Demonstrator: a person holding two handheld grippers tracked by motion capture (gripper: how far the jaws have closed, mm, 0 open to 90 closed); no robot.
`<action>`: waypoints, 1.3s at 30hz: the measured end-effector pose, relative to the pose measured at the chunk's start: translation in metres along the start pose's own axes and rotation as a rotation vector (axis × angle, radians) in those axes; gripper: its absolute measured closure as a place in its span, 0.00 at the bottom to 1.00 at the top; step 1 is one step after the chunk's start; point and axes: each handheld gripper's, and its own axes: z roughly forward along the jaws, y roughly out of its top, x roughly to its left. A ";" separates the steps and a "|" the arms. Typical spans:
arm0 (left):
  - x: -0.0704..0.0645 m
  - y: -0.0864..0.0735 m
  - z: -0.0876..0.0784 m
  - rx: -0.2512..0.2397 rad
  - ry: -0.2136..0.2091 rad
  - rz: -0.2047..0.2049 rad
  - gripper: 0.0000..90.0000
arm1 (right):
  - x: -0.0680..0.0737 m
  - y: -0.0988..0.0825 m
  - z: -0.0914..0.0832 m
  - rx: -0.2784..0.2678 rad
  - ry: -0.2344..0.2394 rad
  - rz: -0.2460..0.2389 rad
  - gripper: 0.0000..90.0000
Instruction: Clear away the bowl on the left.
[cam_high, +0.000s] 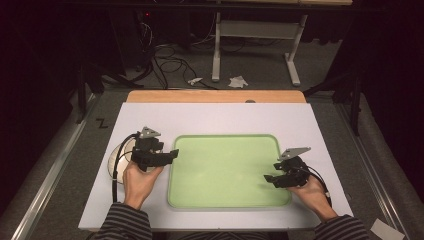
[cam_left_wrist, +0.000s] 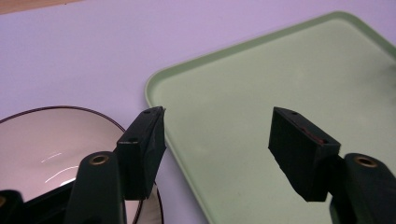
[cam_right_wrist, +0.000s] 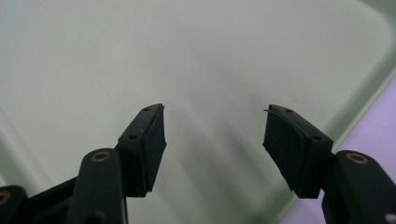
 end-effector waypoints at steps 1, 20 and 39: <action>0.000 0.001 0.000 -0.002 0.000 -0.004 0.41 | 0.000 0.000 0.000 -0.001 0.001 0.002 0.44; 0.025 0.020 -0.007 -0.060 0.081 -0.032 0.44 | 0.002 0.000 0.000 0.007 -0.005 -0.009 0.45; 0.059 0.039 -0.014 -0.126 0.177 -0.090 0.38 | 0.002 0.000 0.001 0.012 0.007 -0.004 0.45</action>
